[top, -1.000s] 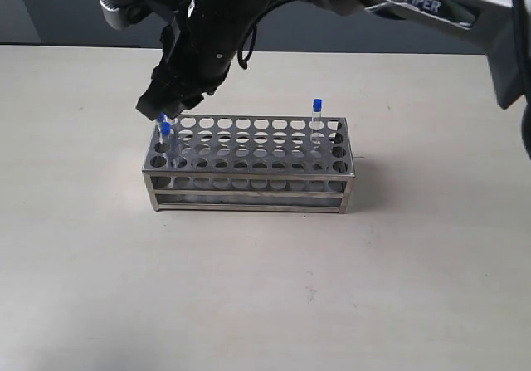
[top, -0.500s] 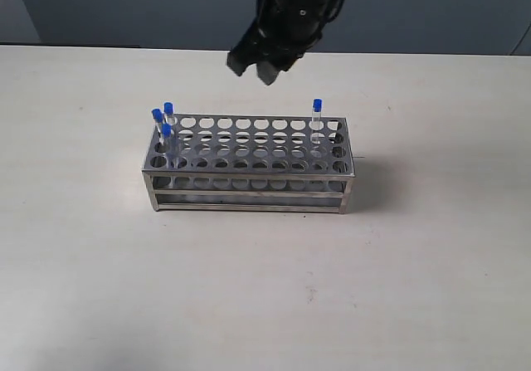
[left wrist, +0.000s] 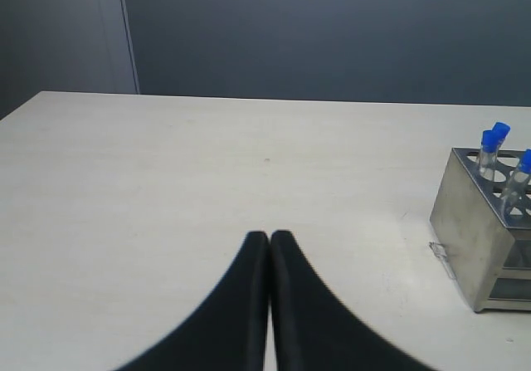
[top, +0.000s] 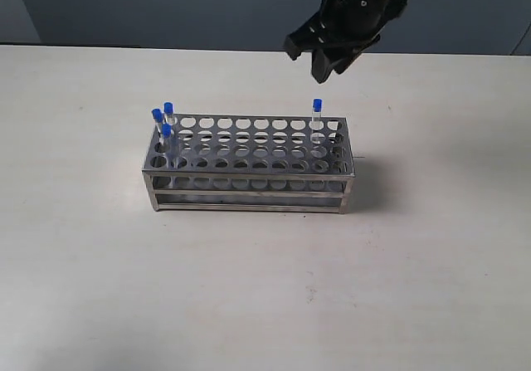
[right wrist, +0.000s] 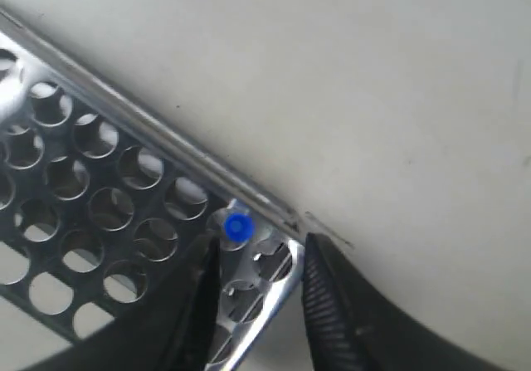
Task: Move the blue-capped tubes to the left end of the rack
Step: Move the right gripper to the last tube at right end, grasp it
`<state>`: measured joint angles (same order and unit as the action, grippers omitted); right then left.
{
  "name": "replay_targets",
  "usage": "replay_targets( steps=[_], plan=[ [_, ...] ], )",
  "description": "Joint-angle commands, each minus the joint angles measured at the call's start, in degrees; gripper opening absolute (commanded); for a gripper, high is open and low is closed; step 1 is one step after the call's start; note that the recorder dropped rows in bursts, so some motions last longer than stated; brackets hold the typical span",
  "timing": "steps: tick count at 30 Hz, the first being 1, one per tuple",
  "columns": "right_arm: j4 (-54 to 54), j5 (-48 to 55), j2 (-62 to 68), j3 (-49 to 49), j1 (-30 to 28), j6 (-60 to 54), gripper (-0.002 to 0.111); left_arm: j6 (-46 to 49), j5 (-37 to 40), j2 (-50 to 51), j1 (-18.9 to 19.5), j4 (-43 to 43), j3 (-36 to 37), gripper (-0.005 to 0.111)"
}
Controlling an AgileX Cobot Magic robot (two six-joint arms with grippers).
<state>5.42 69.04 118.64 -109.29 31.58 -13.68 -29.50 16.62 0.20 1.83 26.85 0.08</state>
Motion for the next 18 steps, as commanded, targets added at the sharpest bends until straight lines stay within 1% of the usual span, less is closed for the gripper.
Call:
replay_targets(
  steps=[1,5,11,16,18],
  plan=[
    [3.67,-1.03,-0.09,3.95,-0.28,-2.80,0.034,-0.10,-0.01,-0.20,-0.22,-0.02,-0.08,0.001],
    [4.06,-4.16,-0.09,6.70,-0.28,-3.14,0.034,-0.10,-0.01,-0.20,-0.22,-0.02,-0.08,0.001],
    [2.59,-7.17,-0.09,7.27,-0.28,-3.14,0.034,-0.10,-0.01,-0.20,-0.22,-0.02,-0.08,0.001],
    [2.22,-8.31,-0.09,7.27,-0.28,-3.14,0.051,-0.10,-0.01,-0.20,-0.22,-0.02,-0.08,0.001],
    [1.63,-8.31,-0.09,7.27,-0.28,-3.14,0.053,-0.10,-0.01,-0.20,-0.22,-0.02,-0.08,0.001]
  ],
)
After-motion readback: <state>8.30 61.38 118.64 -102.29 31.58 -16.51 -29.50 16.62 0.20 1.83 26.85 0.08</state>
